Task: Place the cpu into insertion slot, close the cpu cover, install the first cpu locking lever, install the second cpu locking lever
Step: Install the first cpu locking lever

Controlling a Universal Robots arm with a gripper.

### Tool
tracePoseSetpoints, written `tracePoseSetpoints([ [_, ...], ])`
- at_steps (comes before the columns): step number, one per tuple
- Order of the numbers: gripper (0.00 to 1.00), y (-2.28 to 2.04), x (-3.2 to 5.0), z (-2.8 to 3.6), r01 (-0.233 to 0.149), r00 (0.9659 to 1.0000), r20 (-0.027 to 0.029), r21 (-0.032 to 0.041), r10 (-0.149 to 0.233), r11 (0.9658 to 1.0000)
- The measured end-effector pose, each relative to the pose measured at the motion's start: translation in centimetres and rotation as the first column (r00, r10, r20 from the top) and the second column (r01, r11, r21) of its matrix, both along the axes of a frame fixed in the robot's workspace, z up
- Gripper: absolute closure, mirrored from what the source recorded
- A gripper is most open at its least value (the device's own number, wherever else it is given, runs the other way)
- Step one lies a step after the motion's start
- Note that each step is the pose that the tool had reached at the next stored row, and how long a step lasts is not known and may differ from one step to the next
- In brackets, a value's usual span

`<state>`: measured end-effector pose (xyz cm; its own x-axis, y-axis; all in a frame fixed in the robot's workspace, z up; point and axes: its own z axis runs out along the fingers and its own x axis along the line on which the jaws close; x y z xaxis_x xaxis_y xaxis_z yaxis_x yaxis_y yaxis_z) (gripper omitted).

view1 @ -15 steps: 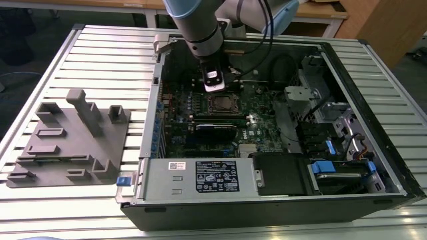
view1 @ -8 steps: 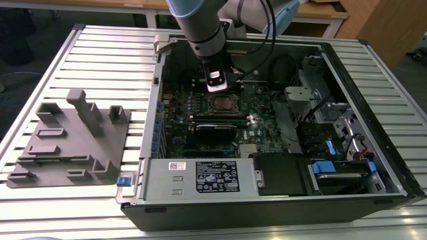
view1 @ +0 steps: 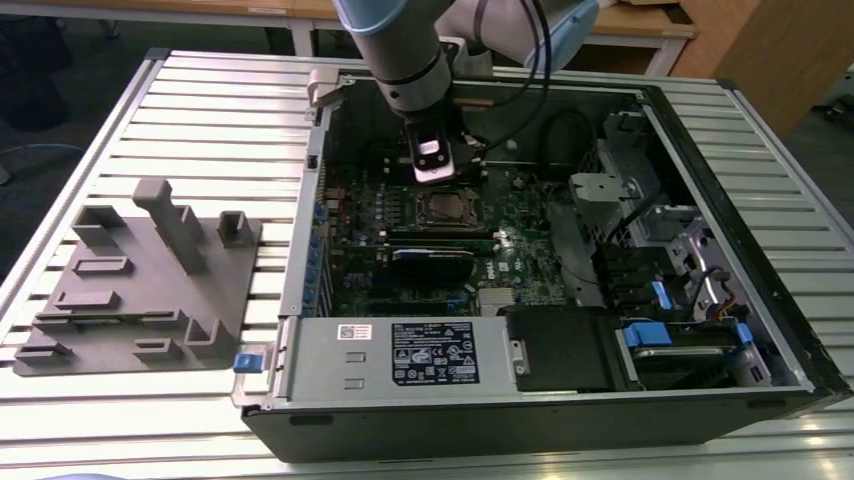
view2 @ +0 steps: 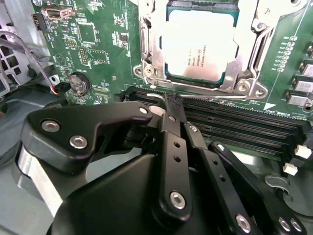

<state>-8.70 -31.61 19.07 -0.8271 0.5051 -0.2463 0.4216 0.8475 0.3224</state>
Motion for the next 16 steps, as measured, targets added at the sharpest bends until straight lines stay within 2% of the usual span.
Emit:
tracePoseSetpoints([
  [11,0.89,0.07,-0.05,-0.37,-0.004,1.0,-0.0002,-0.0067,0.004,1.0],
  [16,0.89,0.07,-0.05,-0.42,-0.007,1.0,-0.0001,-0.0176,0.007,0.9998],
])
